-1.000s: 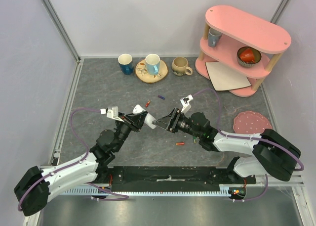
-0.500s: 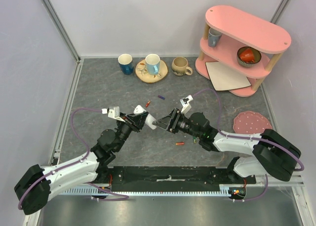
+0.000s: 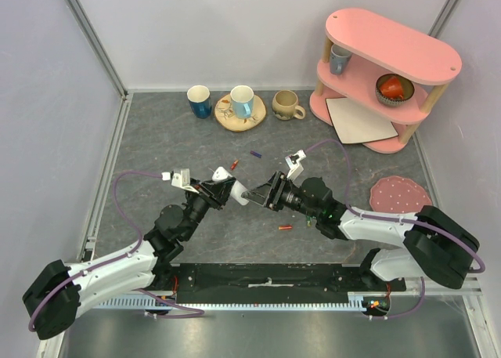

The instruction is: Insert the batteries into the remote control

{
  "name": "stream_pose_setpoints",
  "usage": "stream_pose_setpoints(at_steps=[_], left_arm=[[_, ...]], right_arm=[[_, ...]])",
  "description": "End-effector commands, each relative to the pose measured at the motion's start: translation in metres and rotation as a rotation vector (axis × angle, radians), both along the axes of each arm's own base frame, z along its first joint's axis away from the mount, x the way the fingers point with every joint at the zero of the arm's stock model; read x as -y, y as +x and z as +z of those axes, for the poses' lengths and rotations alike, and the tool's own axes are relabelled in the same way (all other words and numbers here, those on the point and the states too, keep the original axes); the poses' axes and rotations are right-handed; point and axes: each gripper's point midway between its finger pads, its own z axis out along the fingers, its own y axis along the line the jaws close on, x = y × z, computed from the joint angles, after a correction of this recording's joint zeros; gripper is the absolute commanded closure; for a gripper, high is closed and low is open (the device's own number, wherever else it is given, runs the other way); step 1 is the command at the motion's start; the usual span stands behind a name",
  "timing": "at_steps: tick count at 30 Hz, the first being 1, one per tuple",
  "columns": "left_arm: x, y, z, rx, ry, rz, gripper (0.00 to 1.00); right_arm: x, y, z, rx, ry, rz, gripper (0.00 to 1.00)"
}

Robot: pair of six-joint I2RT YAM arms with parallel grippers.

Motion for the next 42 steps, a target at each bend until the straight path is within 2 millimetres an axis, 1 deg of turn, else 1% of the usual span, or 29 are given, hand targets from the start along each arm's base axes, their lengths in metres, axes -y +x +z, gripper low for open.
stream_pose_setpoints(at_steps=[1,6,11,17,23,29,35,42], left_arm=[[0.003,-0.002,0.002,0.017,0.022,-0.008,0.98],[0.003,-0.002,0.001,0.013,0.025,-0.008,0.98],[0.003,-0.002,0.002,0.013,0.017,-0.006,0.98],[0.001,-0.001,0.003,0.013,0.010,0.003,0.98],[0.000,-0.003,0.006,0.005,-0.022,0.002,0.98],[0.004,-0.005,0.017,0.007,-0.052,-0.025,0.98],[0.008,-0.008,0.023,-0.005,-0.066,-0.052,0.98],[0.013,-0.011,0.023,-0.028,-0.049,-0.082,0.98]], right_arm=[[-0.006,0.003,0.060,0.119,0.133,0.013,0.37],[-0.006,0.002,0.063,0.124,0.137,0.014,0.37],[-0.005,0.001,0.058,0.118,0.127,0.016,0.37],[-0.003,-0.001,0.060,0.120,0.129,0.016,0.37],[-0.001,-0.002,0.055,0.114,0.115,0.016,0.37],[0.000,-0.002,0.051,0.107,0.109,0.016,0.37],[0.001,-0.002,0.050,0.104,0.103,0.012,0.37],[0.002,-0.003,0.049,0.107,0.091,0.012,0.37]])
